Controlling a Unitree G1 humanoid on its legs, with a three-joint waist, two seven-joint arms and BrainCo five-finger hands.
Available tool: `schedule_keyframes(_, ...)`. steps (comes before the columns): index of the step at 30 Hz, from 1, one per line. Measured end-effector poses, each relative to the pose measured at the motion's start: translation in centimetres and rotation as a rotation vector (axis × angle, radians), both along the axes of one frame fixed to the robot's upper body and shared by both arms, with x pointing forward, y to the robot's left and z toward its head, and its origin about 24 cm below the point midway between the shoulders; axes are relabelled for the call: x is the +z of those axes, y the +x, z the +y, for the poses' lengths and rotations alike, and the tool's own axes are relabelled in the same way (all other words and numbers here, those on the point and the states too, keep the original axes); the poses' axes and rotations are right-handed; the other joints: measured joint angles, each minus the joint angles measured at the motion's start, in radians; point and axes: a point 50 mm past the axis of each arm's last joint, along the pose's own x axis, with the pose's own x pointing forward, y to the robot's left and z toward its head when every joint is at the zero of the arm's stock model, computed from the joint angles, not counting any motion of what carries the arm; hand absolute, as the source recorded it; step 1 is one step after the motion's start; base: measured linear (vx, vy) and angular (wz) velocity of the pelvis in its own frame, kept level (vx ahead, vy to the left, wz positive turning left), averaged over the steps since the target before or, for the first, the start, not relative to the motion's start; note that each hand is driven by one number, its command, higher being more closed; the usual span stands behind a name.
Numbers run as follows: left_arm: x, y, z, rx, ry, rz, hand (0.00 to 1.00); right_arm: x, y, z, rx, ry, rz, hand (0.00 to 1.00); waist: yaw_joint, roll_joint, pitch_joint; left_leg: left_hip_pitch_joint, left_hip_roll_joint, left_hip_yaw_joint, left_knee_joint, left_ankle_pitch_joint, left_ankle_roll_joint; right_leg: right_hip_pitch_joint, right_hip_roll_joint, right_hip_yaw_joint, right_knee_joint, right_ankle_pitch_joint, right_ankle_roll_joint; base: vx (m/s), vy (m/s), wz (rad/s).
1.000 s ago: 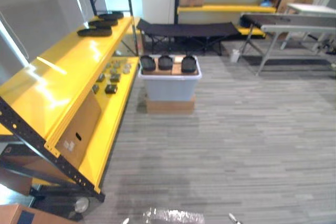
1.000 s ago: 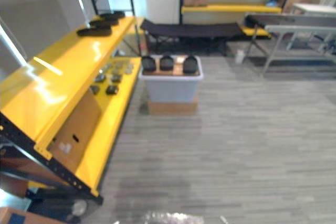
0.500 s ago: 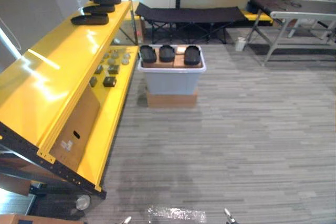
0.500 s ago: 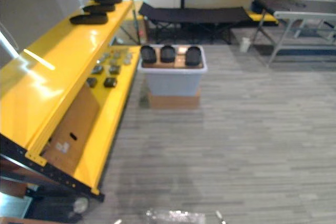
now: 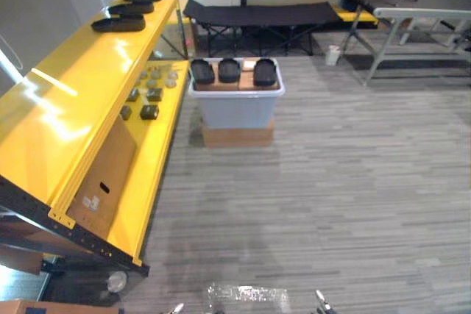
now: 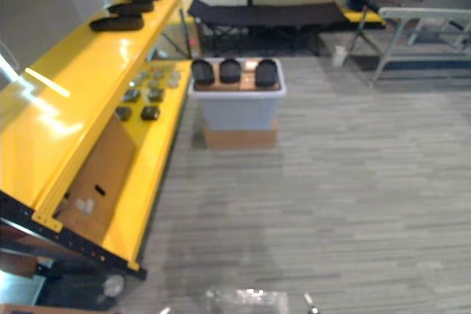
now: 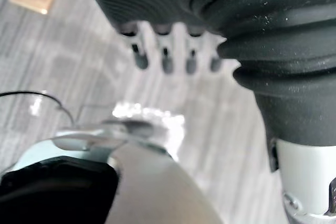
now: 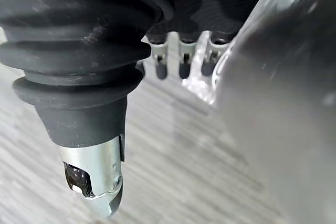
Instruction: Walk over and take plastic housings, then place them on the shelf
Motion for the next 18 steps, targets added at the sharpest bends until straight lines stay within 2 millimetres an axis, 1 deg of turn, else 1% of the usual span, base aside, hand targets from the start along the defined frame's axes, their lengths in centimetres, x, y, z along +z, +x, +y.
schedule_keyframes(2, 0.1, 0.6, 0.0, -0.024, 0.004, -0.011, 0.00, 0.1, 0.5, -0.1, 0.015, -0.007, -0.008, 0.00, 0.001, -0.002, 0.011, -0.027, -0.001, -0.001, 0.001, 0.005, 0.003, -0.027, -0.002, -0.005, 0.001, 0.011, 0.003, 0.05, -0.004, 0.11)
schedule_keyframes(3, 0.2, 1.0, 0.1, -0.028, 0.007, -0.021, 0.00, 0.2, 1.4, 0.0, 0.025, -0.010, -0.021, 0.00, 0.001, 0.002, 0.026, -0.036, -0.002, 0.001, 0.001, 0.008, 0.008, -0.034, -0.002, -0.005, 0.003, 0.016, 0.002, 0.08, -0.002, -0.02)
schedule_keyframes(6, 0.3, 1.6, 0.6, -0.032, 0.020, -0.037, 0.00, 0.4, 2.6, 0.4, 0.054, -0.012, -0.040, 0.00, 0.000, -0.015, 0.050, -0.047, -0.004, 0.002, 0.006, 0.007, 0.006, -0.042, -0.003, -0.003, 0.001, 0.018, 0.001, 0.10, -0.004, -0.01)
schedule_keyframes(8, 0.5, 2.3, 0.7, -0.035, 0.028, -0.060, 0.00, 0.5, 3.3, 0.6, 0.073, -0.011, -0.053, 0.00, 0.001, -0.019, 0.057, -0.044, -0.006, 0.006, 0.006, 0.005, 0.003, -0.040, -0.004, -0.003, 0.002, 0.019, 0.001, 0.13, -0.005, 0.00)
schedule_keyframes(11, 0.6, 2.6, 0.6, -0.035, 0.035, -0.073, 0.00, 0.5, 3.3, 0.5, 0.075, -0.011, -0.053, 0.00, 0.002, -0.016, 0.061, -0.018, -0.005, 0.008, 0.007, -0.004, -0.011, -0.016, -0.005, -0.002, 0.004, 0.019, 0.001, 0.09, 0.000, -0.04)
schedule_keyframes(13, 0.7, 3.0, 0.5, -0.035, 0.040, -0.089, 0.00, 0.5, 3.4, 0.7, 0.091, -0.011, -0.055, 0.00, 0.002, -0.014, 0.061, 0.013, -0.001, 0.020, 0.007, -0.015, -0.028, 0.006, -0.004, 0.001, 0.014, 0.019, 0.001, 0.06, -0.006, -0.12)
schedule_keyframes(15, 0.7, 3.1, 0.5, -0.034, 0.043, -0.099, 0.00, 0.5, 3.5, 0.7, 0.106, -0.016, -0.054, 0.00, 0.005, -0.013, 0.062, 0.024, 0.001, 0.032, 0.007, -0.021, -0.034, 0.007, -0.003, 0.004, 0.023, 0.019, 0.001, 0.01, -0.008, -0.17)
schedule_keyframes(18, 0.7, 3.2, 0.5, -0.033, 0.048, -0.104, 0.00, 0.5, 3.2, 0.7, 0.106, -0.016, -0.044, 0.00, 0.003, -0.013, 0.062, 0.030, -0.001, 0.029, 0.007, -0.026, -0.031, 0.015, -0.006, 0.000, 0.023, 0.019, 0.000, 0.00, -0.011, 0.01)
